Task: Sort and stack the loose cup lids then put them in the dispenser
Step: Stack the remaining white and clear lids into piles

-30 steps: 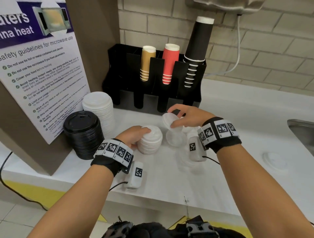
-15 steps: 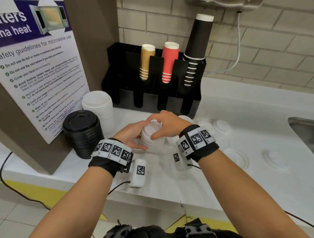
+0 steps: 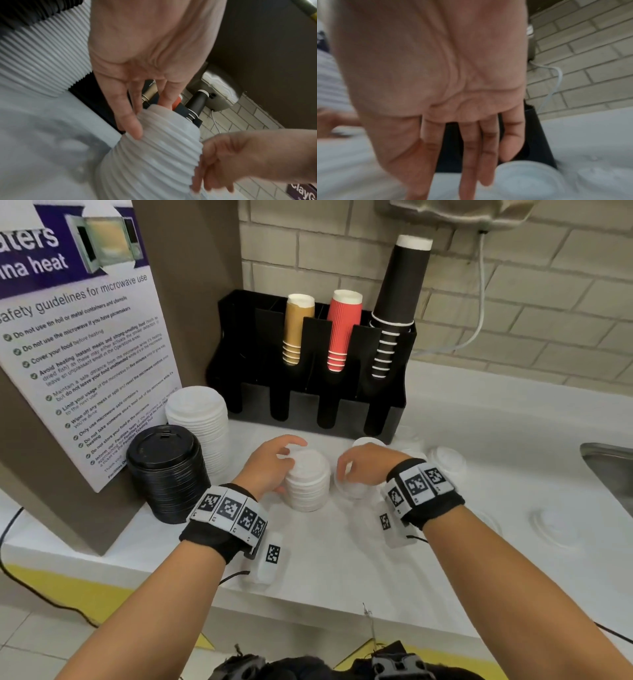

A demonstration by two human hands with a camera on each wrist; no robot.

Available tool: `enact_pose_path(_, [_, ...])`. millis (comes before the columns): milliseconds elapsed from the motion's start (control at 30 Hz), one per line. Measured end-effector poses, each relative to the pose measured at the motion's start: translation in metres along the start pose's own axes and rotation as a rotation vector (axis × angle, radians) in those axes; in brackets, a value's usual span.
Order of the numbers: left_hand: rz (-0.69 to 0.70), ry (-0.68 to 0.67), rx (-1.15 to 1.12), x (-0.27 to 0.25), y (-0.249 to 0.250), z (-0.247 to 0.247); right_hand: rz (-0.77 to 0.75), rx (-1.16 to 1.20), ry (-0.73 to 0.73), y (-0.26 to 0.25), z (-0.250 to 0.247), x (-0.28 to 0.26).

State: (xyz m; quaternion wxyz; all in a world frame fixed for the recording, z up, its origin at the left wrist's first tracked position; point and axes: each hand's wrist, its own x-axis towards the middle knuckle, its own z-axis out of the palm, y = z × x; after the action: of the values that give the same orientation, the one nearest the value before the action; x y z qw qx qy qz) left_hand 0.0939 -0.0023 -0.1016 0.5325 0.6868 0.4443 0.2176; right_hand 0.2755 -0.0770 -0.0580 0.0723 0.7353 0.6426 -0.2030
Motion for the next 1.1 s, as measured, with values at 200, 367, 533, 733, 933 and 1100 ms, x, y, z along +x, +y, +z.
enact_pose_path(200, [0.042, -0.018, 0.004, -0.001, 0.001, 0.001, 0.045, -0.138, -0.097, -0.015, 0.016, 0.007])
enact_pose_path(367, [0.055, -0.071, 0.026, -0.002, -0.001, -0.002, 0.026, -0.138, 0.110, -0.009, 0.011, 0.009])
enact_pose_path(533, [0.074, -0.065, 0.036, -0.001, -0.005, -0.002, 0.008, 0.205, 0.409, 0.013, -0.003, 0.010])
enact_pose_path(733, [0.082, -0.066, 0.047, 0.002, -0.004, 0.007, -0.079, 0.973, 0.451, 0.012, -0.021, 0.002])
enact_pose_path(933, [0.126, -0.055, 0.084, 0.003, -0.003, 0.012, -0.043, 0.761, 0.198, 0.004, -0.004, 0.004])
enact_pose_path(1100, [0.146, -0.043, 0.070, 0.004, -0.005, 0.013, -0.082, 0.618, 0.250, 0.005, 0.002, 0.008])
